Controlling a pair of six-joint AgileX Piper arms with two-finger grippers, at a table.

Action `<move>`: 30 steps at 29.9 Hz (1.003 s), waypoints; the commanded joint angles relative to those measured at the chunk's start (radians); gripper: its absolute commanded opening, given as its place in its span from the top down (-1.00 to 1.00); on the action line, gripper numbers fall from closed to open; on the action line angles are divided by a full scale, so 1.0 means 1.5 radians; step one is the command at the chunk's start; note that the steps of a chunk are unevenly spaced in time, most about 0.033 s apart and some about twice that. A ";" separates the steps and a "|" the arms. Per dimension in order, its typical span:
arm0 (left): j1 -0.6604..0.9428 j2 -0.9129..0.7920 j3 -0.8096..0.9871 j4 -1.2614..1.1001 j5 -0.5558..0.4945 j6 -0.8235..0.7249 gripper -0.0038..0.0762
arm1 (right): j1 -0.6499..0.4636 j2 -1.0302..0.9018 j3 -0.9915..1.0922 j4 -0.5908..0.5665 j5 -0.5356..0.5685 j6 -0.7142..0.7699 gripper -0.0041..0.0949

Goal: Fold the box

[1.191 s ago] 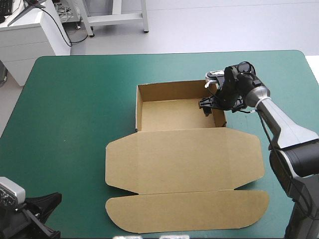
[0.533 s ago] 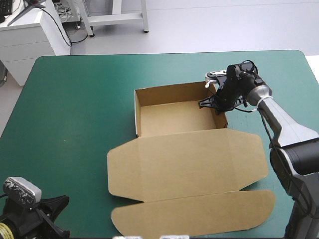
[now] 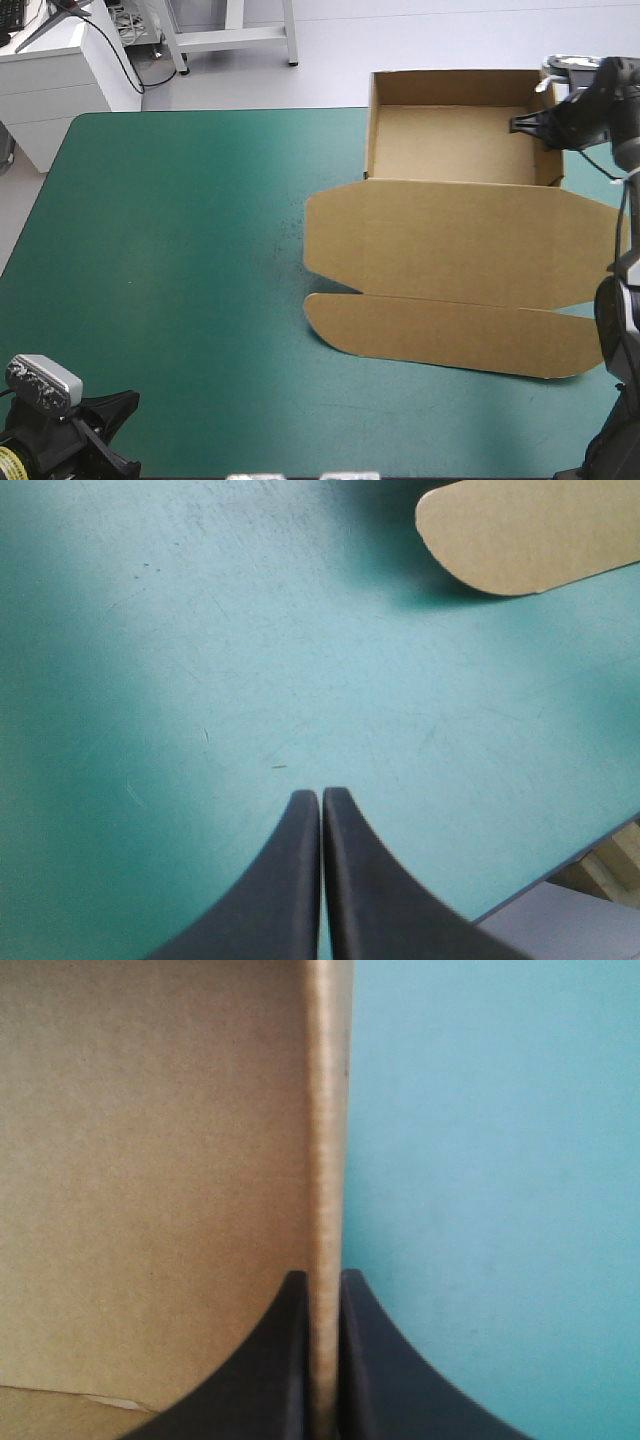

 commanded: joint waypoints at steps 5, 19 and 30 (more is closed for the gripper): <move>-0.002 0.011 -0.015 -0.006 -0.051 0.001 0.92 | -0.146 -0.021 -0.027 0.006 -0.028 -0.012 0.96; -0.002 0.011 -0.015 -0.010 -0.048 0.001 0.92 | -0.295 0.076 -0.027 0.008 -0.016 -0.006 0.71; -0.002 0.011 -0.015 -0.001 -0.049 0.001 0.92 | -0.308 0.082 -0.036 0.000 0.007 -0.008 -0.98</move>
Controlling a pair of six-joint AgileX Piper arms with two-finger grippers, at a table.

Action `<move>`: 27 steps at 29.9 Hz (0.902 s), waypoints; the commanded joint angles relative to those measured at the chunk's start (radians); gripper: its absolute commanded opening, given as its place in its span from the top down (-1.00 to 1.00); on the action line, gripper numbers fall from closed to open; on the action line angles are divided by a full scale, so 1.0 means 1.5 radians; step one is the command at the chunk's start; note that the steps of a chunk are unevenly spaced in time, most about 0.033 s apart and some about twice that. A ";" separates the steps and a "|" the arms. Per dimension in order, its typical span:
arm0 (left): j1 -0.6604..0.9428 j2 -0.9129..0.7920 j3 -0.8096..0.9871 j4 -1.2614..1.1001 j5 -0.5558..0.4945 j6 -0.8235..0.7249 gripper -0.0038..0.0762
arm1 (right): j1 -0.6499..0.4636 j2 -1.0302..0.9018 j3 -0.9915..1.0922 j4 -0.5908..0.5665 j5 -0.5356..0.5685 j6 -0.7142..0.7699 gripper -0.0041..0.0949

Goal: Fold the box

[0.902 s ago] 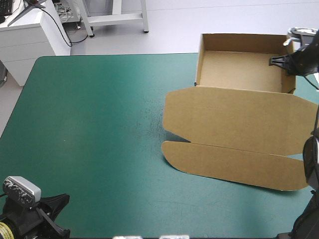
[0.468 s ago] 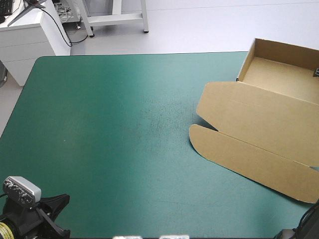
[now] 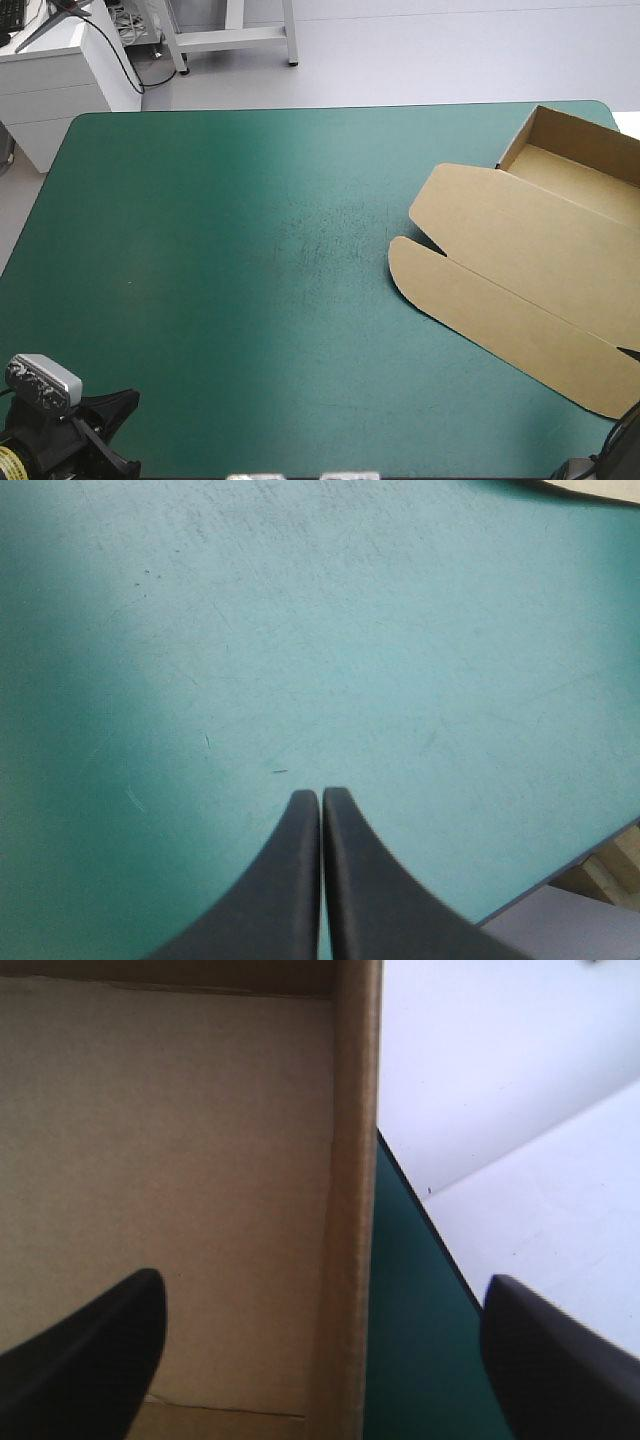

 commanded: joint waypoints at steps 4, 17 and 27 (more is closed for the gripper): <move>-0.002 0.011 -0.015 -0.003 -0.040 -0.001 0.92 | -0.006 -0.090 -0.025 0.011 0.006 -0.006 -0.96; -0.002 0.011 -0.015 -0.002 -0.041 -0.001 0.92 | 0.041 -0.326 0.017 0.147 0.008 -0.084 0.91; -0.002 0.011 -0.015 -0.003 -0.046 -0.001 0.92 | 0.217 -0.523 0.287 0.161 -0.044 -0.136 0.92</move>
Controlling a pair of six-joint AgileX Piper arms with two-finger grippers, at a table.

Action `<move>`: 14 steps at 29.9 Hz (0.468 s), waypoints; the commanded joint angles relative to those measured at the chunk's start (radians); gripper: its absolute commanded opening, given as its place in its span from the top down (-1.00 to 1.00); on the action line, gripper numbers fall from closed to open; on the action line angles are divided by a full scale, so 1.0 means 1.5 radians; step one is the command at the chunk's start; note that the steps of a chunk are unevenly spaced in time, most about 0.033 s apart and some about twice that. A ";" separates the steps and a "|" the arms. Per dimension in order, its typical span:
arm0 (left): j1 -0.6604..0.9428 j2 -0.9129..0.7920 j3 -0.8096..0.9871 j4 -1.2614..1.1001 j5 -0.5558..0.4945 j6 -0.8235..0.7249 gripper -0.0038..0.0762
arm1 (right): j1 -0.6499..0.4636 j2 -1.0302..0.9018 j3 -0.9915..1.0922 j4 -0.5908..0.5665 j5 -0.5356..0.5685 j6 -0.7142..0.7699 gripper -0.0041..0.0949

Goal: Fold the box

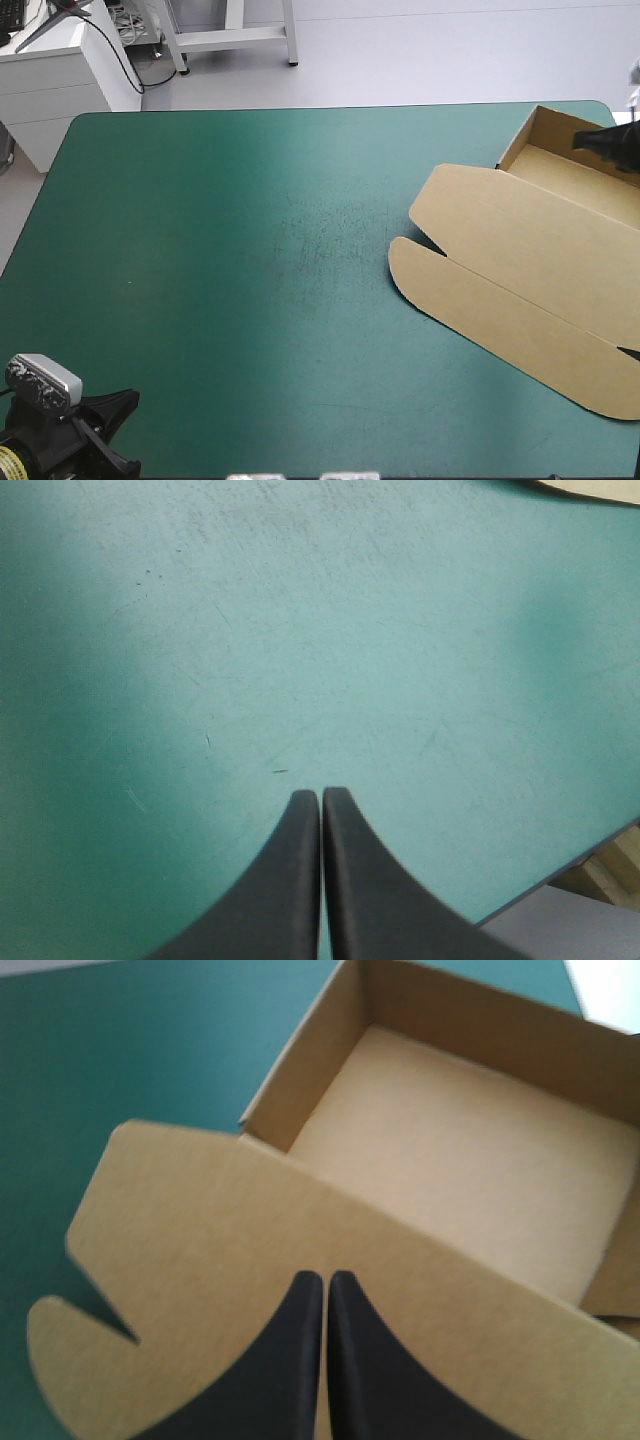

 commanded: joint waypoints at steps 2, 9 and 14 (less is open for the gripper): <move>-0.002 0.011 -0.015 -0.003 -0.055 -0.001 0.92 | 0.088 -0.100 0.131 0.043 -0.075 -0.052 0.92; -0.002 0.011 -0.015 -0.003 -0.084 0.005 0.92 | 0.205 -0.242 0.377 0.054 -0.191 -0.162 0.92; -0.002 0.011 -0.015 -0.004 -0.089 0.031 0.92 | 0.228 -0.350 0.529 0.063 -0.313 -0.173 0.92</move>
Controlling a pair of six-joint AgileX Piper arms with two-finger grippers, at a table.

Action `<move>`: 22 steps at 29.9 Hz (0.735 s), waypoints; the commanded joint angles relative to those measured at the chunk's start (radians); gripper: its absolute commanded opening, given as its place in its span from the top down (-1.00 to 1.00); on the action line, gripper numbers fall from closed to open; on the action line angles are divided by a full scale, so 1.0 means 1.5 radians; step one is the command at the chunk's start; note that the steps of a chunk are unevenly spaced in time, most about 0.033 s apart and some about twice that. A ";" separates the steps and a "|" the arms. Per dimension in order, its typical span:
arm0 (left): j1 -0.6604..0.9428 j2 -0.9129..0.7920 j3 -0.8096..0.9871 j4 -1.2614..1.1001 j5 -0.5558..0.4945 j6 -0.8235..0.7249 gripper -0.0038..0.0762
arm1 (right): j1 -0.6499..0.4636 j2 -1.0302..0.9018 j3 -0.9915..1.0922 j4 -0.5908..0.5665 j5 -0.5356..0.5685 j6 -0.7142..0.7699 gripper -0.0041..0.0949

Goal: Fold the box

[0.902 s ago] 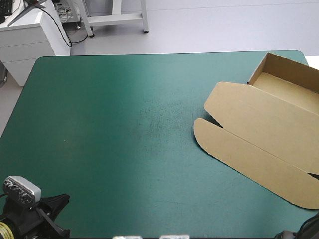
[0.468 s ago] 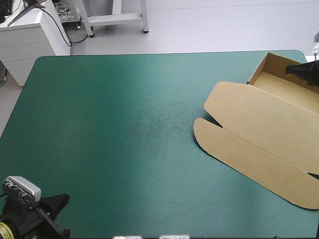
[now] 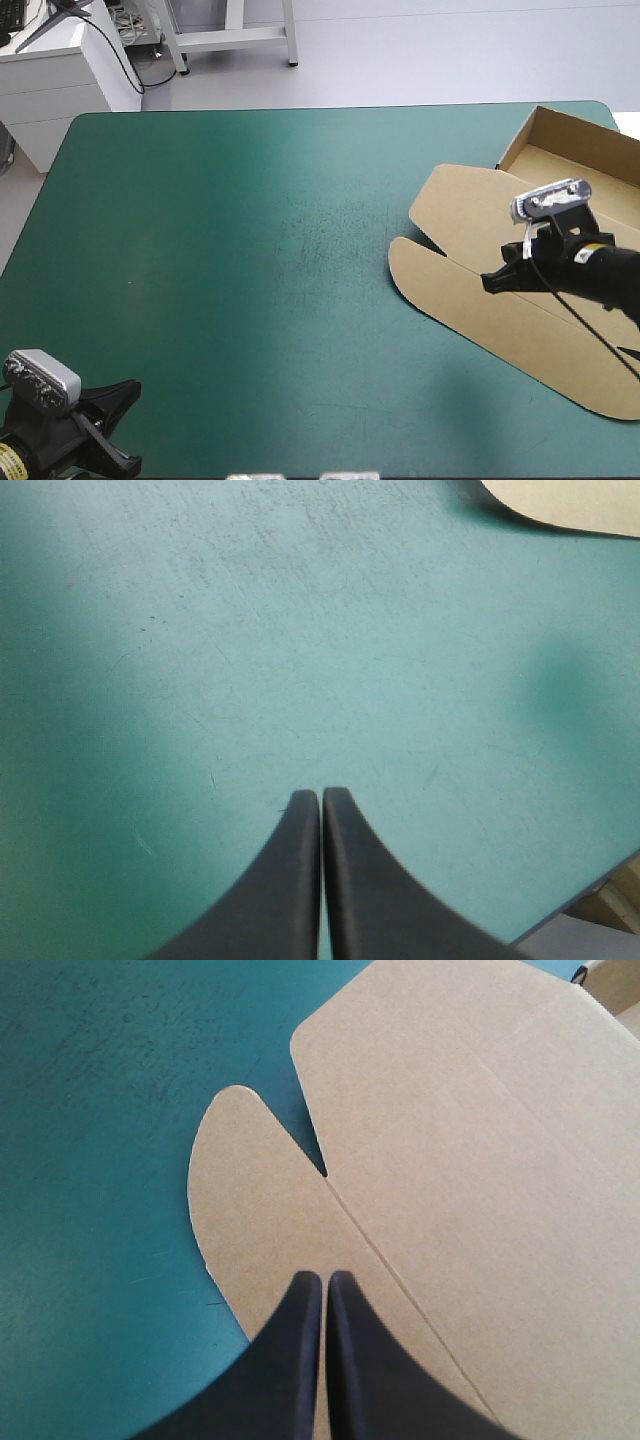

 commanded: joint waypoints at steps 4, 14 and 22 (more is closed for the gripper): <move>-0.002 0.005 -0.014 -0.019 -0.064 0.017 0.92 | 0.006 -0.148 0.135 0.032 -0.127 -0.007 0.92; -0.002 -0.099 0.065 -0.041 -0.095 0.034 0.92 | 0.006 -0.316 0.287 0.046 -0.160 -0.007 0.92; -0.002 -0.162 0.112 -0.055 -0.130 0.058 0.92 | 0.006 -0.444 0.379 0.040 -0.179 0.021 0.92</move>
